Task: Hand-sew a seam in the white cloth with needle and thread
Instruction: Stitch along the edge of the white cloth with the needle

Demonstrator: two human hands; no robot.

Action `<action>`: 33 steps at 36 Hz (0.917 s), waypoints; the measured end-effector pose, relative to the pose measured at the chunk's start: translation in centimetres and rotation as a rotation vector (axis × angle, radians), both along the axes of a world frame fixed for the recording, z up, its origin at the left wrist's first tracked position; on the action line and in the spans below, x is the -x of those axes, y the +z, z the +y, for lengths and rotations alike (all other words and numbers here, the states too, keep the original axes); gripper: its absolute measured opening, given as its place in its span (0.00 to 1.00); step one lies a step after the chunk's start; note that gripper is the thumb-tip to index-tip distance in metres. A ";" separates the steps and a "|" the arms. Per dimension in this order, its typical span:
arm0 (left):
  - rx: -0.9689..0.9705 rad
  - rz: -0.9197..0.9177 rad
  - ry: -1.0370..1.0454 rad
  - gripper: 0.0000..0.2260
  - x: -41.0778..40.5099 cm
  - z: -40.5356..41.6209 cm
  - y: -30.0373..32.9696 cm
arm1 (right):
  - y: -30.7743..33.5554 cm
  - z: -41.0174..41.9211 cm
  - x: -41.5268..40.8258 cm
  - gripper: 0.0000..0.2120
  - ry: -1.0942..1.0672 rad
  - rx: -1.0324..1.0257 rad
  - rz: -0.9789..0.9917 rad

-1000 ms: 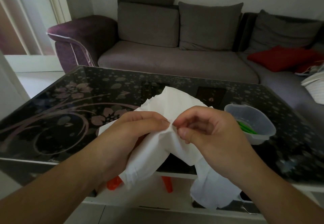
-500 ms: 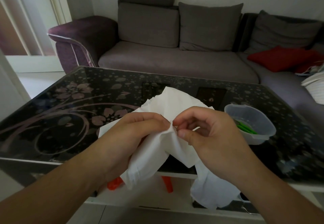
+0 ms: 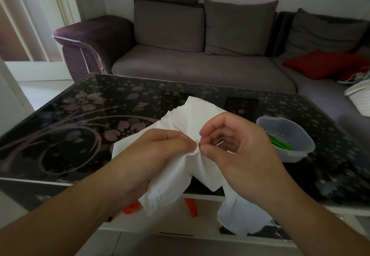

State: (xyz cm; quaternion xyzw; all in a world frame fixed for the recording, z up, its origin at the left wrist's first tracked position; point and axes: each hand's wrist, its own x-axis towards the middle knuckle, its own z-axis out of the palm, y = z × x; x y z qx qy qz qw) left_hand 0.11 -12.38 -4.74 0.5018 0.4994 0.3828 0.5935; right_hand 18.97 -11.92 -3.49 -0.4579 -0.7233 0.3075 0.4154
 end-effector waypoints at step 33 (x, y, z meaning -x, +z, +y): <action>-0.055 0.230 -0.037 0.07 1.1 0.3 1.0 | 1.3 0.9 -0.6 0.11 0.120 0.241 0.590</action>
